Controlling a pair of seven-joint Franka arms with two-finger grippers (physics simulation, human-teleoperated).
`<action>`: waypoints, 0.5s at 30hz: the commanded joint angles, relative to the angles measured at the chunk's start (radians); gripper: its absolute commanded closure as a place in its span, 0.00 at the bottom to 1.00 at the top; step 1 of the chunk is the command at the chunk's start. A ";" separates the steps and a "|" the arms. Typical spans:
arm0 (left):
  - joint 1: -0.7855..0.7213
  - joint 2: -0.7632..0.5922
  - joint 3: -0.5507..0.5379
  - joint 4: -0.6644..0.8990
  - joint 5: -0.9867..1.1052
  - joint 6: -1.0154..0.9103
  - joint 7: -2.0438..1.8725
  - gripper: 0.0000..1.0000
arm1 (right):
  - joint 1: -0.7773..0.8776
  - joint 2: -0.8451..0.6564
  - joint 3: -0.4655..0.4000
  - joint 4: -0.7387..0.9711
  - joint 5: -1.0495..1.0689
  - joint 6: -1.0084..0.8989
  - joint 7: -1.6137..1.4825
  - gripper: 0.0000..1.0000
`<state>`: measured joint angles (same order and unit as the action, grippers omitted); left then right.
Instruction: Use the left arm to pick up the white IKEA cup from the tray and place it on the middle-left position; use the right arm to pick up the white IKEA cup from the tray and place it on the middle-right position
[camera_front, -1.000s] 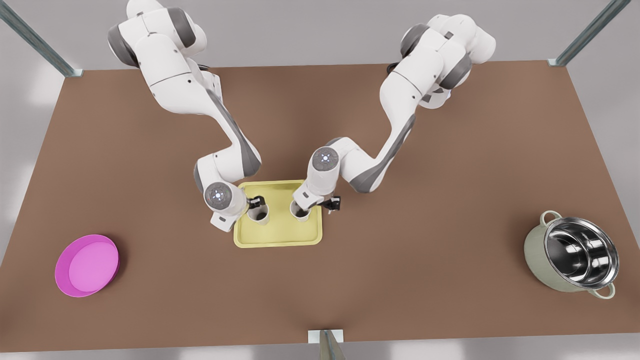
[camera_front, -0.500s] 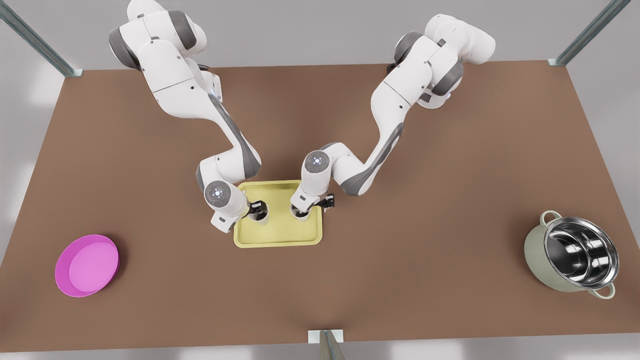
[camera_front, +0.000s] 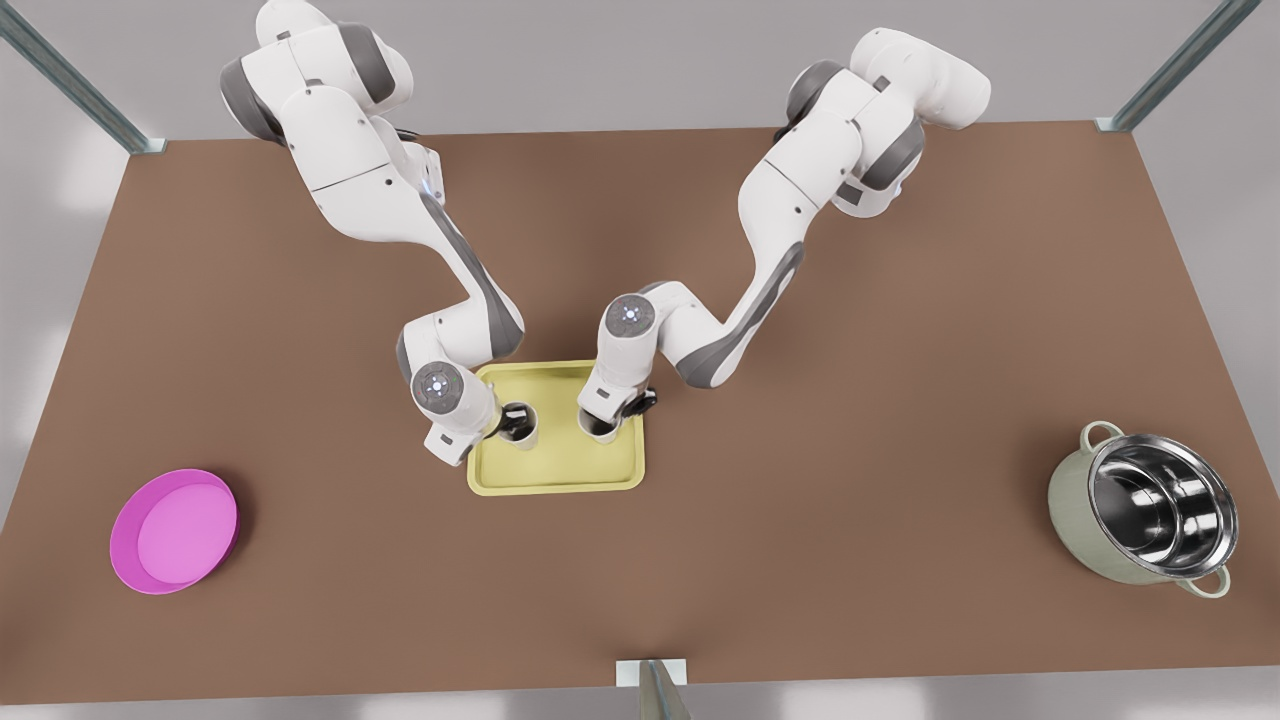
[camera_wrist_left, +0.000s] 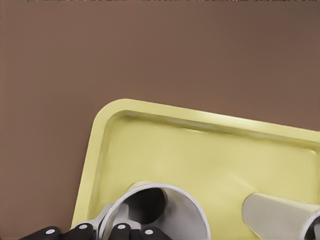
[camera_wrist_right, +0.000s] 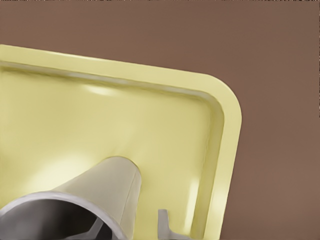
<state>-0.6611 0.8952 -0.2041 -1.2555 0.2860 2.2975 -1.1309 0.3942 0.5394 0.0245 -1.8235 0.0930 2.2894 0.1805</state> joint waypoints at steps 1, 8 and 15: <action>0.000 -0.005 0.000 0.001 0.001 -0.026 -0.098 0.83 | 0.000 -0.001 0.000 0.000 -0.006 0.005 0.019 0.51; 0.242 -0.193 0.000 -0.012 -0.067 -0.230 0.170 0.85 | 0.000 -0.001 0.000 0.001 -0.006 0.005 0.019 0.57; 0.506 -0.177 0.008 -0.170 -0.053 -0.030 0.661 0.85 | 0.000 -0.003 0.000 0.001 -0.006 0.005 0.019 0.70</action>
<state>-0.1671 0.7170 -0.1969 -1.4016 0.2373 2.1793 -0.9657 0.3942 0.5380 0.0245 -1.8228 0.0874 2.2942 0.1921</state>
